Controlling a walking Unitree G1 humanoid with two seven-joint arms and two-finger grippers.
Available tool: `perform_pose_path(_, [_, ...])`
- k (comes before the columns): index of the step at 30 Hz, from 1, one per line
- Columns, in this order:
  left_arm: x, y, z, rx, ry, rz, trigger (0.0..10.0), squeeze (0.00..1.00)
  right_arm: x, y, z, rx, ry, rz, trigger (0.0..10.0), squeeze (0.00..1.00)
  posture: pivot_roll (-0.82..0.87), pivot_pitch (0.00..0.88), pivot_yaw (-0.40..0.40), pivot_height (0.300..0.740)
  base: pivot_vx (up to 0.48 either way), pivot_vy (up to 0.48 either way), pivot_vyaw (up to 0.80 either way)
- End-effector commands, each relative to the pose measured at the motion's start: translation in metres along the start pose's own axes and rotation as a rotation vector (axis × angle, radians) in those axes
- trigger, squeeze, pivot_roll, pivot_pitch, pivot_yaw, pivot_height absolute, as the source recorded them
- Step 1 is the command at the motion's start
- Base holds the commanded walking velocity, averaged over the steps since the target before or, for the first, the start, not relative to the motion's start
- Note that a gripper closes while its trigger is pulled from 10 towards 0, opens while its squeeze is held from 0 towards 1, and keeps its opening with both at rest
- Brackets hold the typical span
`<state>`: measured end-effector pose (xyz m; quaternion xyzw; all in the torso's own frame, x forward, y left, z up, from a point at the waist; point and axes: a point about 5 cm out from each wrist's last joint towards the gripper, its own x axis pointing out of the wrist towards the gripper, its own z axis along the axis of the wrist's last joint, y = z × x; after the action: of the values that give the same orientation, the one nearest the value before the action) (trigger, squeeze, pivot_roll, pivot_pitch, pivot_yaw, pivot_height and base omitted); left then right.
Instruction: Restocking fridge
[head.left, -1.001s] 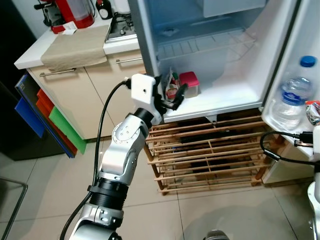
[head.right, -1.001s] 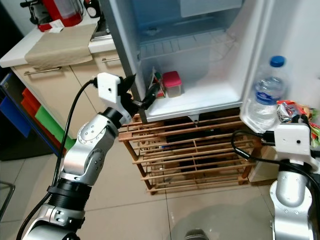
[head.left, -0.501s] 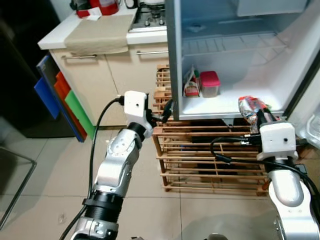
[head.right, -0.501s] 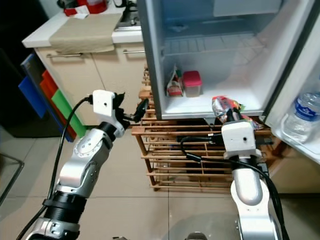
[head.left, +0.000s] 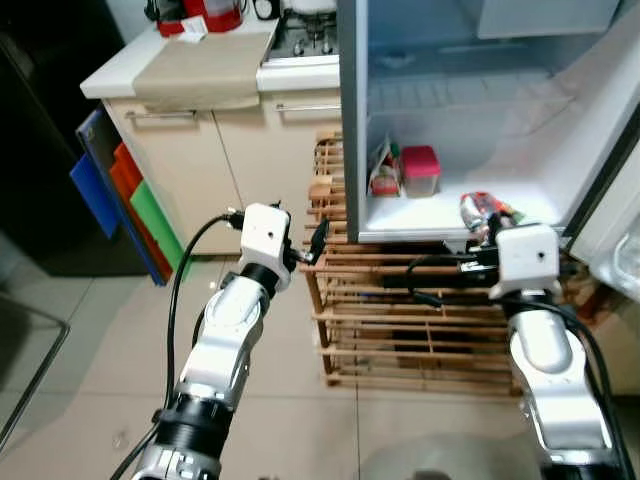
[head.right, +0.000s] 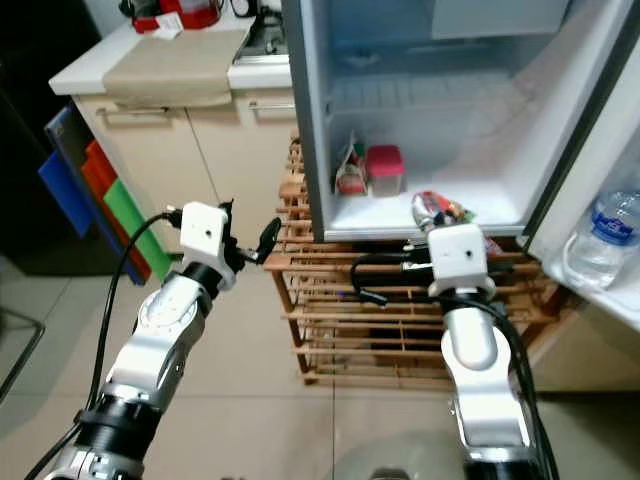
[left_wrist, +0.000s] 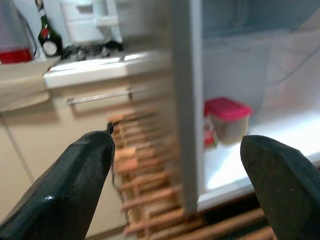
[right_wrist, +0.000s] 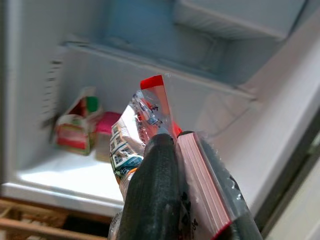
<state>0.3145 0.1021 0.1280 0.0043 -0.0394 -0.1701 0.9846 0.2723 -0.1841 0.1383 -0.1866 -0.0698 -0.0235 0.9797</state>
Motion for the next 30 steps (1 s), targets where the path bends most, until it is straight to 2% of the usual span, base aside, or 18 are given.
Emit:
perform_pose_path(1, [0.005, 0.001, 0.006, -0.010, -0.022, -0.003, 10.0, 0.00, 0.005, -0.002, 0.006, -0.001, -0.039, -0.009, 0.0, 0.14, -0.16, 0.000, 0.102, 0.740, 0.390, -0.274, 0.00])
perform_pose_path(11, [0.006, 0.002, 0.008, -0.011, -0.034, -0.001, 10.0, 0.00, 0.006, 0.000, 0.005, 0.000, -0.044, -0.002, 0.0, 0.13, -0.15, 0.000, 0.104, 0.740, 0.407, -0.204, 0.00])
perform_pose_path(16, [0.006, -0.004, 0.018, 0.000, -0.083, -0.049, 10.0, 0.00, 0.008, 0.005, 0.006, 0.006, -0.051, 0.013, 0.0, 0.13, -0.15, 0.000, 0.103, 0.740, 0.000, 0.000, 0.00])
perform_pose_path(18, [0.003, -0.015, 0.023, -0.002, -0.106, -0.144, 10.0, 0.00, 0.009, 0.008, 0.006, 0.008, -0.051, 0.024, 0.0, 0.13, -0.14, 0.000, 0.098, 0.740, 0.000, 0.000, 0.00])
perform_pose_path(22, [0.002, -0.022, 0.026, 0.016, -0.116, -0.199, 10.0, 0.00, 0.010, 0.011, 0.005, 0.008, -0.051, 0.033, 0.0, 0.13, -0.13, 0.000, 0.096, 0.740, 0.000, 0.000, 0.00])
perform_pose_path(30, [0.005, -0.024, 0.034, 0.027, -0.128, -0.193, 10.0, 0.00, 0.015, 0.015, 0.001, -0.004, -0.039, 0.045, 0.0, 0.13, -0.13, 0.000, 0.092, 0.740, 0.000, 0.000, 0.00])
